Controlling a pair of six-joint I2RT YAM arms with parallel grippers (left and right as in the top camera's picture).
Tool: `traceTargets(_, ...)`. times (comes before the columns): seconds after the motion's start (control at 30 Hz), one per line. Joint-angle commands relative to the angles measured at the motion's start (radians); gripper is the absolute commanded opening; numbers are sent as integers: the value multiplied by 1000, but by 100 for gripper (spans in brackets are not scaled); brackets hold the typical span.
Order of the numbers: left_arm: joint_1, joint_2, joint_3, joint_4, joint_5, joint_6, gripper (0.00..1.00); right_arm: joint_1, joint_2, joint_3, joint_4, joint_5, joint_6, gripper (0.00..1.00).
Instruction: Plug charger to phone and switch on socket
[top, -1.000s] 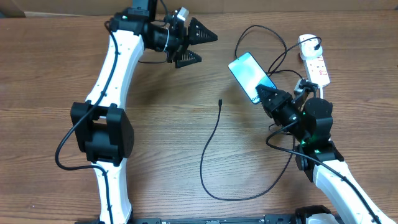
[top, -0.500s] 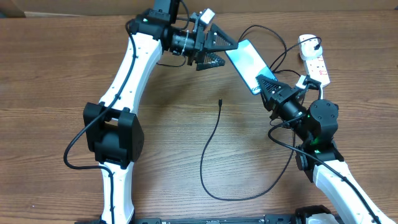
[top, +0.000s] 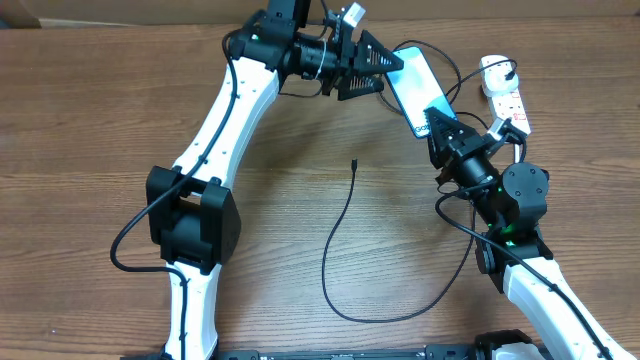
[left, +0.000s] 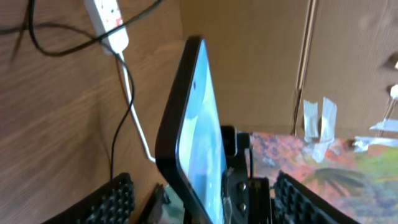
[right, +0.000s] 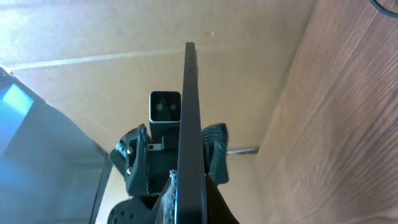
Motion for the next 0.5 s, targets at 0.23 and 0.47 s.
traceTargets(0.23, -44, -26, 18, 90, -102, -243, 56, 21, -18, 11, 53, 116, 56, 4)
traceTargets(0.47, -62, -26, 18, 160, -122, -317, 46, 83, -18, 11, 68, 216, 56, 4)
